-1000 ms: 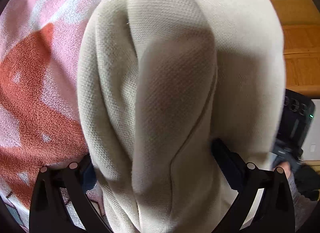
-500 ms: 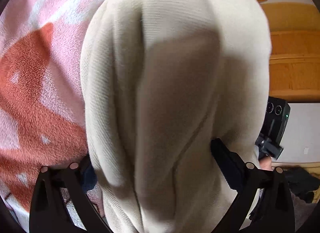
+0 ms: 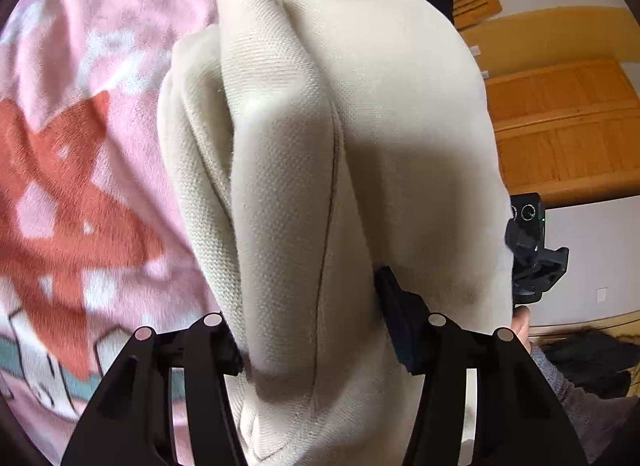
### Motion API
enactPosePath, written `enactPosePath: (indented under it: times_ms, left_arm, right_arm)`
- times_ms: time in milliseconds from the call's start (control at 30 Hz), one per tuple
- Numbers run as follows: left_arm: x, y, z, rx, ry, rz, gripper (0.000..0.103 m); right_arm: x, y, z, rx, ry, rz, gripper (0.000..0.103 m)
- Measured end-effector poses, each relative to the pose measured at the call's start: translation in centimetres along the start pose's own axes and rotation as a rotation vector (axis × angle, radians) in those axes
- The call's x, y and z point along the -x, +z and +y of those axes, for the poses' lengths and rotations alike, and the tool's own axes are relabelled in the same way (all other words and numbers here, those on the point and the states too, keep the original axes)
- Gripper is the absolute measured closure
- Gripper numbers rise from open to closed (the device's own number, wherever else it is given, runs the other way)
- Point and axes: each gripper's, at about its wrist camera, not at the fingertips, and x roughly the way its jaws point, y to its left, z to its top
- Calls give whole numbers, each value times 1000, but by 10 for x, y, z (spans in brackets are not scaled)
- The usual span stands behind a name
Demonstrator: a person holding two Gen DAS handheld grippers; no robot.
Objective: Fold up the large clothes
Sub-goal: 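Lift the clamped hoodie bundle with both grippers and carry it to the garment stack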
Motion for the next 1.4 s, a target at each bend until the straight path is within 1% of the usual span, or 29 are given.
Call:
enactPosePath:
  times_ms: [67, 100, 133, 200, 267, 300, 333, 367, 400, 433, 500, 533, 600, 633, 700, 800, 833, 867, 933, 967, 1000, 1033, 1067, 1133, 1167, 1233, 1333, 1367, 1400]
  left_arm:
    - [9, -5, -10, 0, -2, -2, 52]
    - [14, -12, -15, 4, -3, -4, 52]
    - [18, -14, -16, 11, -7, -7, 52]
    - [31, -31, -23, 30, -23, -14, 52]
    - [40, -41, -28, 45, -34, -23, 52]
    - [47, -53, -34, 50, -35, -28, 52]
    - [48, -59, -35, 52, -36, -33, 52]
    - [55, -73, -44, 63, -39, -44, 52]
    - [57, -79, -43, 68, -40, -50, 53]
    - [54, -89, -40, 69, -40, -56, 53]
    - [66, -108, -59, 75, -46, -79, 54]
    - [74, -112, -58, 71, -45, -87, 54]
    - [93, -123, -77, 44, -21, -112, 53]
    - [107, -135, -86, 31, -11, -127, 53]
    - [129, -146, -110, 12, 11, -175, 53]
    - [176, -167, -144, 13, 14, -253, 53]
    - [200, -186, -152, 12, 20, -274, 54]
    - [228, -194, -161, 15, 29, -305, 54]
    - [271, -215, -182, 20, 60, -363, 54]
    - [290, -219, -186, 23, 83, -388, 53]
    - [304, -224, -184, 32, 104, -408, 54]
    - [328, -233, -190, 36, 127, -433, 53]
    - [342, -233, -191, 39, 148, -450, 53]
    - [380, -250, -188, 58, 175, -488, 53]
    - [407, -262, -187, 69, 191, -512, 53]
    - [454, -278, -177, 91, 217, -557, 54]
    - [513, -296, -147, 119, 251, -615, 53]
    - [527, -299, -135, 133, 262, -629, 53]
    - [542, -301, -123, 148, 274, -645, 53]
  right_arm:
    - [-2, -7, 5, -23, 34, 5, 17]
    - [-12, -12, -4, -39, 48, 7, 17]
    - [-15, -12, -3, -53, 63, 13, 18]
    - [-16, -19, -1, -76, 92, 26, 19]
    - [-1, -37, 4, -83, 112, 50, 20]
    - [5, -41, 10, -90, 123, 59, 21]
    - [20, -44, 12, -96, 136, 67, 21]
    - [35, -55, 15, -102, 149, 77, 21]
    - [46, -65, 17, -106, 161, 85, 21]
    - [52, -70, 17, -112, 175, 94, 21]
    - [61, -80, 23, -111, 204, 110, 21]
    - [63, -81, 30, -100, 208, 118, 22]
    - [69, -81, 51, -67, 224, 139, 22]
    - [72, -82, 65, -43, 229, 150, 22]
    - [77, -84, 92, -5, 240, 171, 22]
    - [77, -82, 156, 51, 262, 203, 22]
    - [76, -83, 179, 75, 270, 218, 22]
    - [73, -84, 206, 93, 285, 240, 22]
    - [62, -90, 247, 119, 308, 275, 22]
    - [53, -94, 272, 141, 322, 304, 22]
    - [44, -97, 292, 153, 332, 322, 22]
    - [32, -103, 314, 173, 346, 349, 22]
    - [19, -111, 334, 187, 359, 372, 22]
    - [-4, -125, 367, 212, 380, 407, 22]
    - [-24, -135, 387, 223, 397, 430, 22]
    - [-51, -151, 417, 244, 416, 461, 22]
    - [-110, -173, 462, 274, 436, 507, 22]
    - [-131, -178, 473, 278, 436, 520, 22]
    - [-160, -184, 486, 287, 433, 539, 22]
